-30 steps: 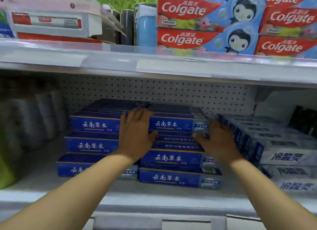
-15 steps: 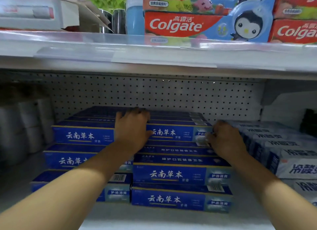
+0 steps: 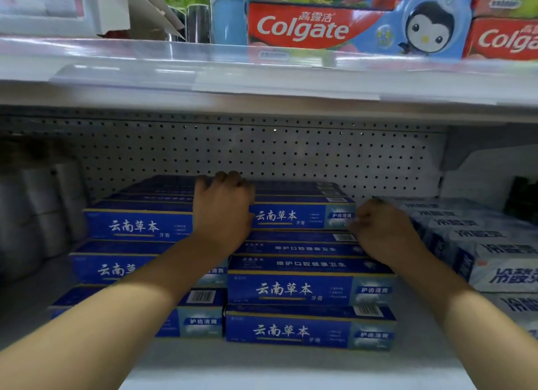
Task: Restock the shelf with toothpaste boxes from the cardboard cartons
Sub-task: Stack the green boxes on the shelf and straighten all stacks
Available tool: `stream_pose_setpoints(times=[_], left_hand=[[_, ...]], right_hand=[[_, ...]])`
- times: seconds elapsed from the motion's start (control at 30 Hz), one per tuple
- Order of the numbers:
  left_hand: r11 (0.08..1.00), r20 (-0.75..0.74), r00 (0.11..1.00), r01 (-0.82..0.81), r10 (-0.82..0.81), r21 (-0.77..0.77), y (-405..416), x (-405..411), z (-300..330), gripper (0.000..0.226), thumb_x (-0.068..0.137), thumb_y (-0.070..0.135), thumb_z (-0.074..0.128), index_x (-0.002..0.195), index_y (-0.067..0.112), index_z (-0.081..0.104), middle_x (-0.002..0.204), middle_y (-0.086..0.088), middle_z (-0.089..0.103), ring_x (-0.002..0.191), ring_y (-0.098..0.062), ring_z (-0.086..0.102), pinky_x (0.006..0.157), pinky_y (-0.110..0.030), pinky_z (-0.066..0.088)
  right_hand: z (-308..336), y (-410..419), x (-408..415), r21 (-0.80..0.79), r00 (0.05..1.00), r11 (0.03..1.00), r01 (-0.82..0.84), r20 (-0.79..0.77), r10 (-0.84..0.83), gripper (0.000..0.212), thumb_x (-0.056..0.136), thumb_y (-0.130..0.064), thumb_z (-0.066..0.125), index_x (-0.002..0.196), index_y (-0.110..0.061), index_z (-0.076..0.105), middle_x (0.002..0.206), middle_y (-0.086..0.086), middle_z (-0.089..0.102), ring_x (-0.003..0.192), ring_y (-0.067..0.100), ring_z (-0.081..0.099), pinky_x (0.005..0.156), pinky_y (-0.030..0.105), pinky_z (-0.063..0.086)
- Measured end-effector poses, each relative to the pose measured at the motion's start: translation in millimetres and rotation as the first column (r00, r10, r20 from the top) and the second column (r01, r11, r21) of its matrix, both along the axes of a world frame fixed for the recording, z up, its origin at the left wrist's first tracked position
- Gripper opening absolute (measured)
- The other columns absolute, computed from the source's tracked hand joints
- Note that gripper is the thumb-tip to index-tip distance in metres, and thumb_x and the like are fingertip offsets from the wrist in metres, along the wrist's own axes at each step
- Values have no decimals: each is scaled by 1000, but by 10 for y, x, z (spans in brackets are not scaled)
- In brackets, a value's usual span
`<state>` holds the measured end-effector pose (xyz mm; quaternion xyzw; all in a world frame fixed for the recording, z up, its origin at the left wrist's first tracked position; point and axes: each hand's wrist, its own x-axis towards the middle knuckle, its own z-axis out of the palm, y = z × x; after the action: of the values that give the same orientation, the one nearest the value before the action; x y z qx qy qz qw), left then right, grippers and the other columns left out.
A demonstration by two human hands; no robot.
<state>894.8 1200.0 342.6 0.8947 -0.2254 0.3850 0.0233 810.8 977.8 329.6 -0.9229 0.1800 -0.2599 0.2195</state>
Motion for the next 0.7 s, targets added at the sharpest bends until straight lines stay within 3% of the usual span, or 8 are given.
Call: stream_pose_setpoints(times=[0.1, 0.2, 0.3, 0.37, 0.47, 0.53, 0.6, 0.7], left_hand=[[998, -53, 997, 58, -56, 22, 48, -21, -54, 22, 85, 26, 64, 107, 28, 66, 125, 5, 54, 120, -20, 44, 101, -40, 25], [999, -102, 994, 41, -40, 3, 48, -23, -41, 20, 90, 27, 58, 109, 31, 65, 129, 9, 50, 122, -16, 41, 102, -38, 23], [999, -139, 989, 40, -39, 4, 25, -6, -10, 21, 91, 24, 57, 110, 30, 64, 132, 7, 48, 123, -17, 40, 102, -39, 24], [999, -164, 986, 46, -44, 11, 19, -16, 2, 22, 91, 26, 57, 112, 29, 64, 133, 6, 47, 123, -17, 40, 103, -40, 25], [997, -164, 984, 72, -72, -2, 43, -81, -33, 24, 92, 34, 55, 113, 26, 64, 131, 4, 48, 124, -19, 40, 105, -44, 24], [984, -98, 982, 155, -163, -83, 76, -179, -85, 23, 90, 37, 56, 101, 22, 70, 121, 0, 56, 117, -23, 47, 102, -49, 26], [965, -68, 969, 227, -237, -129, 112, -281, -156, 38, 87, 49, 48, 86, 20, 72, 107, -2, 61, 104, -26, 56, 96, -51, 32], [966, -133, 957, 251, -256, -57, 138, -405, -294, 62, 81, 65, 29, 86, 21, 73, 100, 2, 64, 99, -23, 58, 96, -52, 35]], right_hand=[[41, 55, -68, 59, 987, 989, -136, -76, 140, 34, 96, -32, 47, 128, -21, 49, 123, 5, 56, 100, 19, 55, 78, 26, 43], [87, 78, -90, 113, 984, 982, -149, -80, 158, 42, 97, -35, 44, 137, -22, 43, 137, 5, 49, 118, 23, 50, 94, 28, 42], [84, 90, -81, 147, 973, 976, -160, -143, 182, 45, 98, -35, 41, 140, -20, 38, 140, 4, 46, 116, 23, 51, 95, 32, 44], [80, 113, -102, 137, 970, 976, -170, -153, 190, 44, 99, -35, 38, 140, -19, 37, 140, 4, 45, 108, 21, 53, 88, 28, 44], [59, 102, -173, 197, 976, 965, -173, -97, 195, 45, 96, -42, 42, 135, -20, 43, 136, 4, 48, 104, 20, 57, 89, 37, 50], [38, 96, -261, 180, 965, 965, -190, -147, 217, 57, 88, -56, 46, 135, -24, 43, 137, 3, 45, 112, 21, 54, 96, 41, 47], [2, 117, -337, 100, 937, 968, -231, -244, 249, 69, 78, -67, 47, 135, -29, 42, 143, 3, 34, 130, 24, 36, 107, 42, 35], [-26, 189, -418, 77, 909, 957, -278, -302, 288, 51, 76, -65, 55, 119, -39, 46, 136, 1, 36, 133, 21, 28, 111, 40, 27]])
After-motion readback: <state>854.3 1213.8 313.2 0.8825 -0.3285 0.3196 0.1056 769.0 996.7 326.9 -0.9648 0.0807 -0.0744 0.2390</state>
